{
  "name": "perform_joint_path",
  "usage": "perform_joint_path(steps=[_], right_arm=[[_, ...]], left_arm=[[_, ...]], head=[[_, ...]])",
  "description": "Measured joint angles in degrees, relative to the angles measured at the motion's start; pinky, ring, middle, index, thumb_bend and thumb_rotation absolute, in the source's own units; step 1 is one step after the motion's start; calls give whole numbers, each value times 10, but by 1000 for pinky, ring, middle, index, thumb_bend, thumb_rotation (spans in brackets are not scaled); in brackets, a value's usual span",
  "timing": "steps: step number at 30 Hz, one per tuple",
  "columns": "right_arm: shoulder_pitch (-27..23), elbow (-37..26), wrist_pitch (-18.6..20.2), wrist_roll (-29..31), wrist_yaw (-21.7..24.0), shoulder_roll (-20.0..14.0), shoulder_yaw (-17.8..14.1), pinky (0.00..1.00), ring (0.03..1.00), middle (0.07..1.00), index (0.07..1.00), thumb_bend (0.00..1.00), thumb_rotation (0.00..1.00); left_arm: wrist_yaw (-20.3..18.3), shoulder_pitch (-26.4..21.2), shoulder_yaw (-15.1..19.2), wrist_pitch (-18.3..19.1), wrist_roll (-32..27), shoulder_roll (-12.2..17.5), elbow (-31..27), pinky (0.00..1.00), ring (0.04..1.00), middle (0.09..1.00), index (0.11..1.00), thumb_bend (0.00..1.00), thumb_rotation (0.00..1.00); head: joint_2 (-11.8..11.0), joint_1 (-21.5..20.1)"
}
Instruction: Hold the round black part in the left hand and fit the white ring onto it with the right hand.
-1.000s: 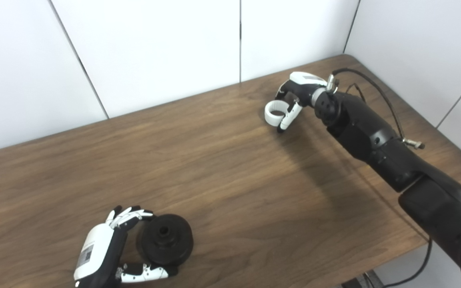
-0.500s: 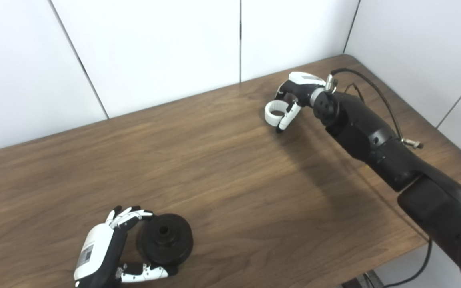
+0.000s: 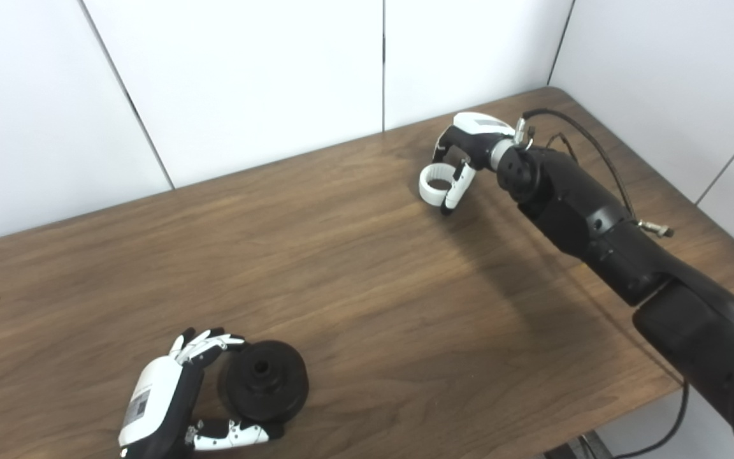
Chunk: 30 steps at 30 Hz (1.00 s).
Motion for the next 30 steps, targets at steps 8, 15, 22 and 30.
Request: perform_joint_path(steps=[8,15,22,30], right_arm=[[5,-13,0,-3,2,-2,1,990,923,817,484,525,139],[20,-124,-6,4,52,-22,7,1000,911,825,485,525,138],[21,-245,-9,21,119,-29,10,1000,914,828,483,525,139],[23,-332,-19,29,180,-14,41,1000,917,826,482,526,141]], left_arm=[[0,0,-2,3,1,-2,-1,1000,872,784,483,522,50],[-7,2,-11,21,20,-12,-13,1000,887,790,483,523,53],[-6,1,-22,40,32,-40,-13,1000,912,809,482,524,57],[-7,-6,-33,57,49,-52,-13,1000,904,797,481,524,59]], head=[[15,29],[51,130],[85,207],[102,225]])
